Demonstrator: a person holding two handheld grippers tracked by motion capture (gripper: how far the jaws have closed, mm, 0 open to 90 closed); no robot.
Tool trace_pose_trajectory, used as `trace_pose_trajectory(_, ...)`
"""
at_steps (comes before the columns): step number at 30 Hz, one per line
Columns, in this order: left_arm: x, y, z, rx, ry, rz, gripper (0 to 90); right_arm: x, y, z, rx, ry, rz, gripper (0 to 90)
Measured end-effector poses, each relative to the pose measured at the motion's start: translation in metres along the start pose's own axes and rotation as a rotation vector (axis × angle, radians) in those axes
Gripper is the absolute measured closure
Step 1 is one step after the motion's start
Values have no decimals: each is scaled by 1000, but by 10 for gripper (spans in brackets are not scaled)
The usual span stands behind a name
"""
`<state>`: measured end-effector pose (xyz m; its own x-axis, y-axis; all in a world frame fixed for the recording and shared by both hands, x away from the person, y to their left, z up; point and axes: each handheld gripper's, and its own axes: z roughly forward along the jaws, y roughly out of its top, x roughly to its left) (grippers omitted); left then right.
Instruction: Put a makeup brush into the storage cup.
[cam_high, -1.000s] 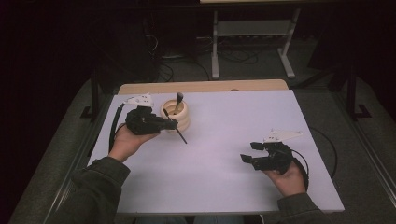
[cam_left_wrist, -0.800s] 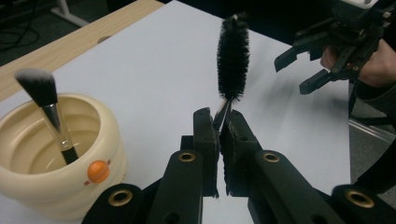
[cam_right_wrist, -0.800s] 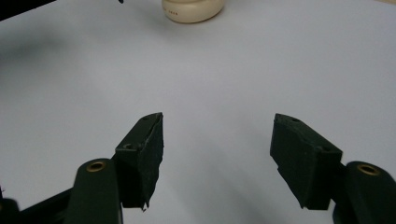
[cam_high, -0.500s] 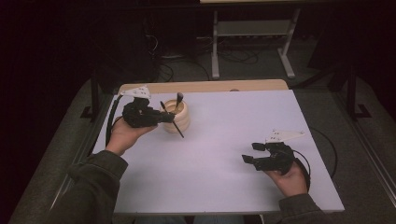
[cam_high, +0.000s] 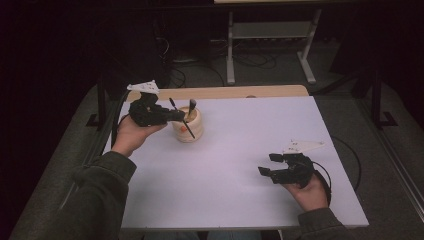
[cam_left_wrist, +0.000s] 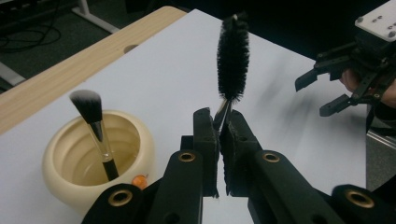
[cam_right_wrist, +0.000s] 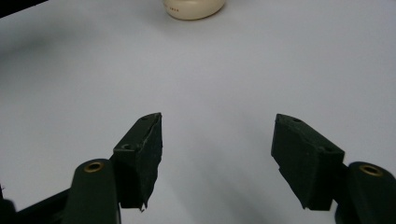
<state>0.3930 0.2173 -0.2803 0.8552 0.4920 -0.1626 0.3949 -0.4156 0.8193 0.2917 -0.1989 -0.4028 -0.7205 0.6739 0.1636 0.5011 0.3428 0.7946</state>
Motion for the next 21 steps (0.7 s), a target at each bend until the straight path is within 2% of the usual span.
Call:
trace_pose_trajectory(5,5,7,-1,8,20,0,850,0,0,1,3,1,-2,320)
trace_pose_trajectory(13,19,18,-2,6,56,-26,850,1,0,0,1,-3,-8,315)
trace_pose_trajectory(18,21,22,-2,8,74,-23,850,0,0,0,-2,-8,-1,315)
trace_pose_trajectory(21,24,24,-3,-2,84,-36,850,1,0,-1,-6,-5,-5,312)
